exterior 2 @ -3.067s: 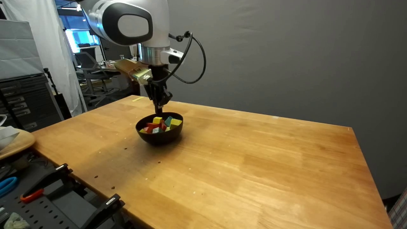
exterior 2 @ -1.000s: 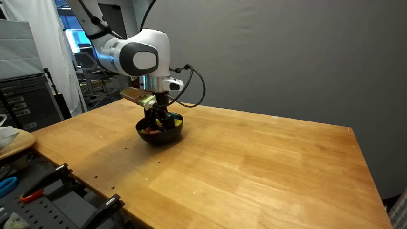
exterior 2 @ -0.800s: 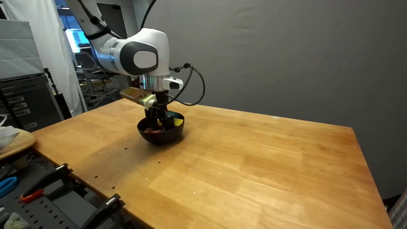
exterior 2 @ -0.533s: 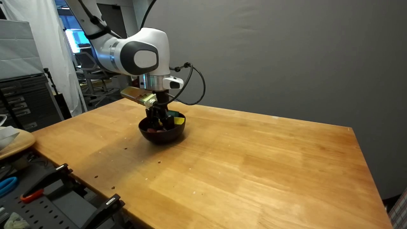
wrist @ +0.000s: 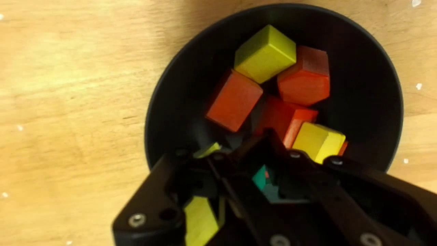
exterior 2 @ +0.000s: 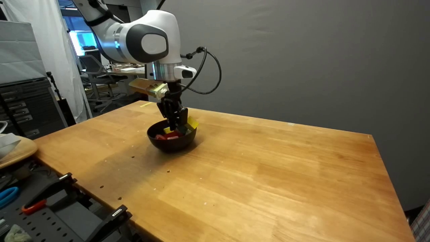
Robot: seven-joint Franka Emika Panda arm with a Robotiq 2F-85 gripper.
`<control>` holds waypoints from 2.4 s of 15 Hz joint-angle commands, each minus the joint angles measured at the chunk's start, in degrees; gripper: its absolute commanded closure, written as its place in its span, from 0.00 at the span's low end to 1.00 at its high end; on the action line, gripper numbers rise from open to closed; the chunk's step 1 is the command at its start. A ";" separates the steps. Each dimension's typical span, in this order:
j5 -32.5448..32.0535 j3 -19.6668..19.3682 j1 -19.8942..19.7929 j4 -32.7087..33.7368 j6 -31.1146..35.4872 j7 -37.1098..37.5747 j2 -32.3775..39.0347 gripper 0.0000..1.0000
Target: Move the blocks in the black bowl and put them around the bowl
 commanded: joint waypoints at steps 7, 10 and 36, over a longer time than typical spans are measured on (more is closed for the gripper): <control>-7.56 -1.85 1.24 -3.32 -6.32 6.22 -5.80 0.19; -8.03 -1.40 1.34 -3.67 -7.73 7.49 -6.08 0.01; -27.00 -8.36 8.64 -6.28 8.49 22.39 -1.12 0.53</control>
